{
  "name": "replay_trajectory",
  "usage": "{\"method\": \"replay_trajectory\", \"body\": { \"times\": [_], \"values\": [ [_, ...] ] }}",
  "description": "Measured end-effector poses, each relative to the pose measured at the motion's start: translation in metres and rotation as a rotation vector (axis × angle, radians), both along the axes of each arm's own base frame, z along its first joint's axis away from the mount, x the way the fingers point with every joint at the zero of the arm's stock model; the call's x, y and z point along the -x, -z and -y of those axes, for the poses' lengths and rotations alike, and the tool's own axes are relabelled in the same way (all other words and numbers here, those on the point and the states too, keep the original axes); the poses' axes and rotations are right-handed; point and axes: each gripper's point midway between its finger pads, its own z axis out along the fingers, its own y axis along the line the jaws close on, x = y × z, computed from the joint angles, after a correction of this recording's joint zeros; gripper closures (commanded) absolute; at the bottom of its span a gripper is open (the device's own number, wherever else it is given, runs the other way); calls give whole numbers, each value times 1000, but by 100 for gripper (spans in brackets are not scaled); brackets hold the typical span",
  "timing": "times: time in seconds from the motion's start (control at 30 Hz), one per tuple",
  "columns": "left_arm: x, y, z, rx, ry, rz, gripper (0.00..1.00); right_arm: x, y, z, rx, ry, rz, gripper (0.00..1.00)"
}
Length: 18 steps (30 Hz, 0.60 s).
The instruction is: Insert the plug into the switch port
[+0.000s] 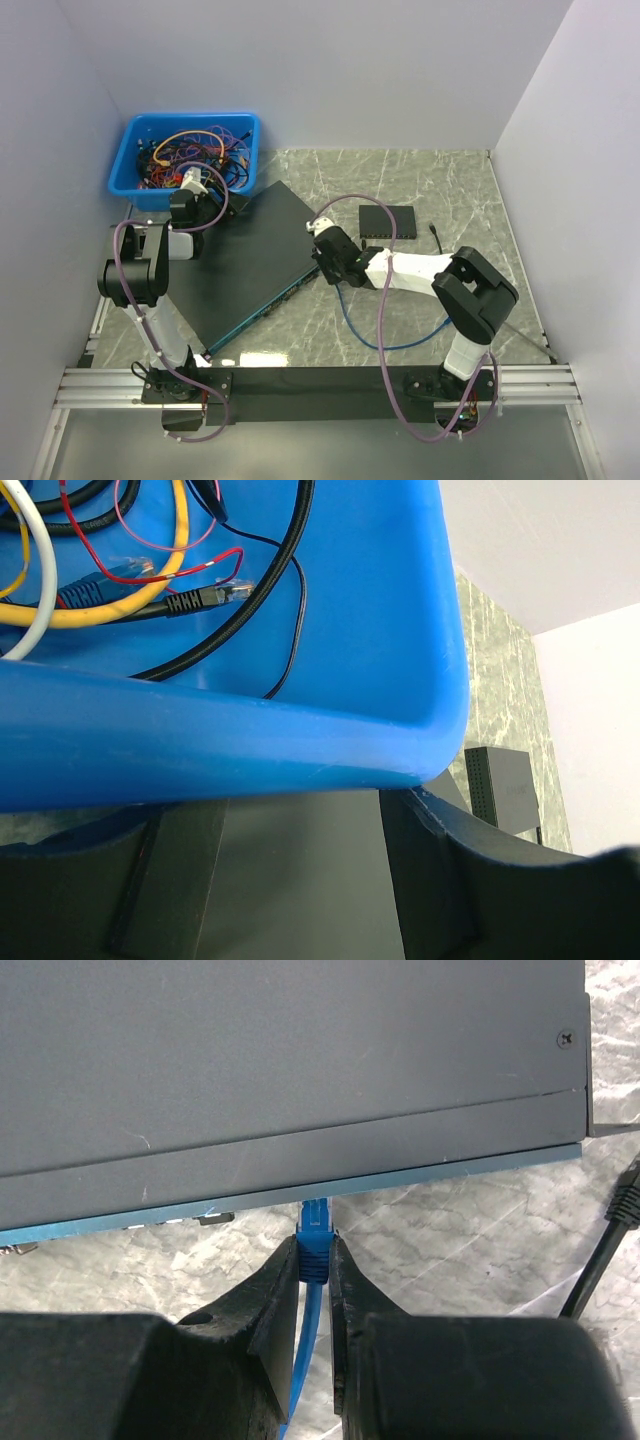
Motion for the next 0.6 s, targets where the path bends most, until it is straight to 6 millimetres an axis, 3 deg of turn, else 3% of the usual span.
{"method": "replay_trajectory", "body": {
  "times": [0.6],
  "values": [
    [-2,1,2,10,15,-33,33,-4,-1,3,52,-75,33,100]
  ]
}}
